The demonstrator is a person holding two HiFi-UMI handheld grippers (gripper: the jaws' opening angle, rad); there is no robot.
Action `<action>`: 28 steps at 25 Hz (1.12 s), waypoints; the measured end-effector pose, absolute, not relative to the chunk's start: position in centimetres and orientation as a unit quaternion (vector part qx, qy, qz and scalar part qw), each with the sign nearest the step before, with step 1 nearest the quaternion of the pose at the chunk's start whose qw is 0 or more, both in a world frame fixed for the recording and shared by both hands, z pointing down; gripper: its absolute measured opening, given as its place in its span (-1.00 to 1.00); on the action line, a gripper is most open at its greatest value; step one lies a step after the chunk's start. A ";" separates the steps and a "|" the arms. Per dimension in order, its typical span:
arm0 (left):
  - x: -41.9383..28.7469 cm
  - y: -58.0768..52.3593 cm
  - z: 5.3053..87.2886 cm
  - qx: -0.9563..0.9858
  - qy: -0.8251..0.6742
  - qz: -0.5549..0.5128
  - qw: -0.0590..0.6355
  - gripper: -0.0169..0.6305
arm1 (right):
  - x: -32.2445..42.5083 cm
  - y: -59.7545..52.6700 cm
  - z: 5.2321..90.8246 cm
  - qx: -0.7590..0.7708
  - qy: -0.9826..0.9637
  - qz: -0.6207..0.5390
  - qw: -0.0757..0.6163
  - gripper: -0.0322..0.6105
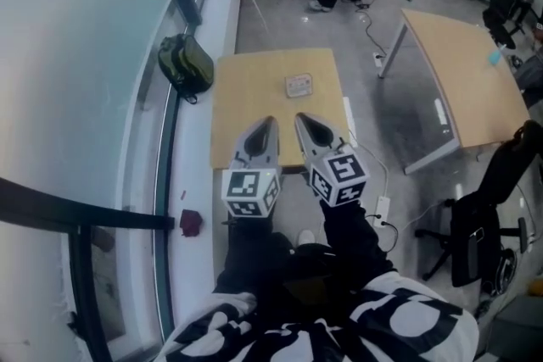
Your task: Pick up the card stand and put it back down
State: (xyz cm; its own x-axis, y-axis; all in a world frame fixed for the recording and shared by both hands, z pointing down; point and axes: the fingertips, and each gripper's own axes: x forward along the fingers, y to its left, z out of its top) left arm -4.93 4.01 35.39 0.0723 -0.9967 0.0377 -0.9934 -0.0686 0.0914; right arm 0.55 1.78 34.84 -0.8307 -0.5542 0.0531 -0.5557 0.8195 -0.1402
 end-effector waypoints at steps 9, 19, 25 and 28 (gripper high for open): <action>-6.2 -3.0 35.2 0.767 -0.641 -0.019 0.039 -0.93 | -2.2 -4.0 35.0 0.302 -0.951 0.070 0.014 -0.84; -10.2 -11.7 33.6 0.808 -0.589 -0.024 0.006 -0.93 | -5.4 -12.2 33.7 0.360 -0.932 0.044 -0.002 -0.84; -10.4 -14.0 37.6 0.830 -0.555 -0.003 0.047 -0.93 | -3.7 -13.8 37.5 0.396 -0.915 0.074 0.024 -0.84; -10.5 -14.7 39.7 0.838 -0.542 -0.005 0.067 -0.93 | -2.8 -15.0 39.5 0.407 -0.908 0.094 0.030 -0.84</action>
